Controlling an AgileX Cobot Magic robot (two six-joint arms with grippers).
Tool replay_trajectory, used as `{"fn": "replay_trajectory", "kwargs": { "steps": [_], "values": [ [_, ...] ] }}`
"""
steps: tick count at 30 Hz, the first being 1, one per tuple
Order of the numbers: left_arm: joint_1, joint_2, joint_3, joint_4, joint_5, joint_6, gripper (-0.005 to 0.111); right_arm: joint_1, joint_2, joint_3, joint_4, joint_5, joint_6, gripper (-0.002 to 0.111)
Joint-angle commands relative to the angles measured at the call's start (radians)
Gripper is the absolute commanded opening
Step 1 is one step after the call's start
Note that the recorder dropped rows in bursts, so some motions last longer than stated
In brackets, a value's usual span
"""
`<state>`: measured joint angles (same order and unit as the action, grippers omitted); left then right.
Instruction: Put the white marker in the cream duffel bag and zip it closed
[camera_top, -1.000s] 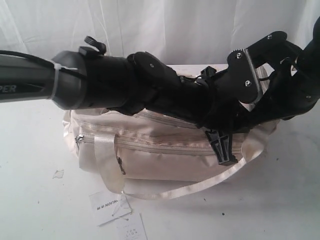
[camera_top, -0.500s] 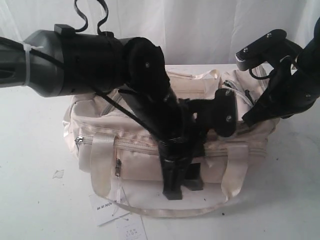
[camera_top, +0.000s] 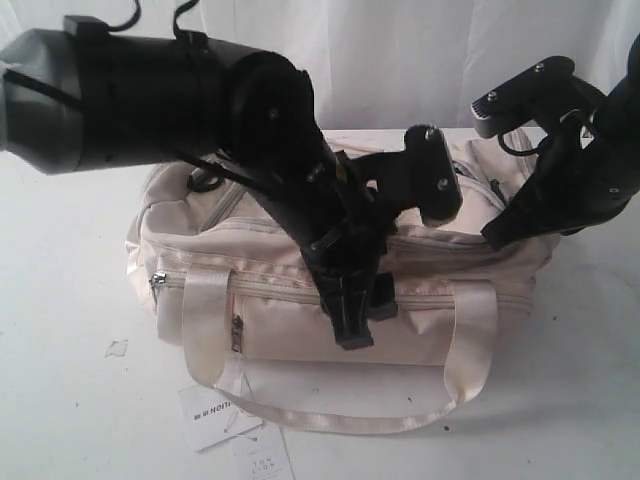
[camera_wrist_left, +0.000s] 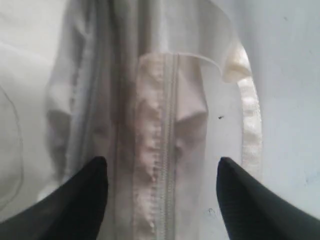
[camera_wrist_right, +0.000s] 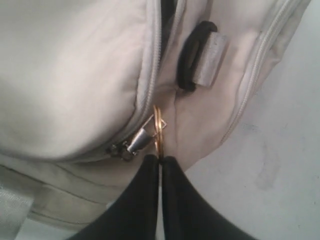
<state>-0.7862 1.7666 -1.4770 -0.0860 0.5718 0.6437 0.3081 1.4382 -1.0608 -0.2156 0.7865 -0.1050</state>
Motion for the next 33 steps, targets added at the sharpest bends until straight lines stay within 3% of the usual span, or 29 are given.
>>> {"fn": "replay_trajectory", "kwargs": {
  "steps": [1,7,14,21,23,27,28,33],
  "values": [
    [-0.004,-0.055,-0.002,-0.006,-0.113,-0.016,0.066,0.001,-0.002,0.005,0.005,-0.016,0.016,0.000],
    [-0.001,0.056,-0.002,-0.006,-0.374,-0.016,0.066,0.001,-0.002,0.005,0.005,-0.046,0.016,0.000],
    [-0.003,0.110,-0.002,-0.013,-0.267,-0.020,0.066,0.001,-0.002,0.005,0.005,-0.063,0.036,0.000],
    [-0.003,0.118,-0.002,-0.018,-0.354,-0.046,0.064,0.001,-0.002,0.005,0.037,-0.079,0.040,0.000],
    [-0.003,0.129,-0.002,-0.018,-0.343,-0.046,0.054,0.001,-0.002,0.005,0.057,-0.081,0.040,0.000],
    [0.020,0.123,-0.002,-0.018,-0.286,-0.118,0.007,0.000,-0.002,0.005,0.103,-0.111,0.040,0.000],
    [0.029,0.121,-0.002,-0.018,-0.277,-0.153,0.001,0.000,-0.002,0.005,0.103,-0.124,0.040,0.000],
    [0.073,0.106,-0.002,-0.018,-0.284,-0.383,0.000,-0.010,-0.002,0.005,0.112,-0.248,0.040,0.000]
  ]
}}
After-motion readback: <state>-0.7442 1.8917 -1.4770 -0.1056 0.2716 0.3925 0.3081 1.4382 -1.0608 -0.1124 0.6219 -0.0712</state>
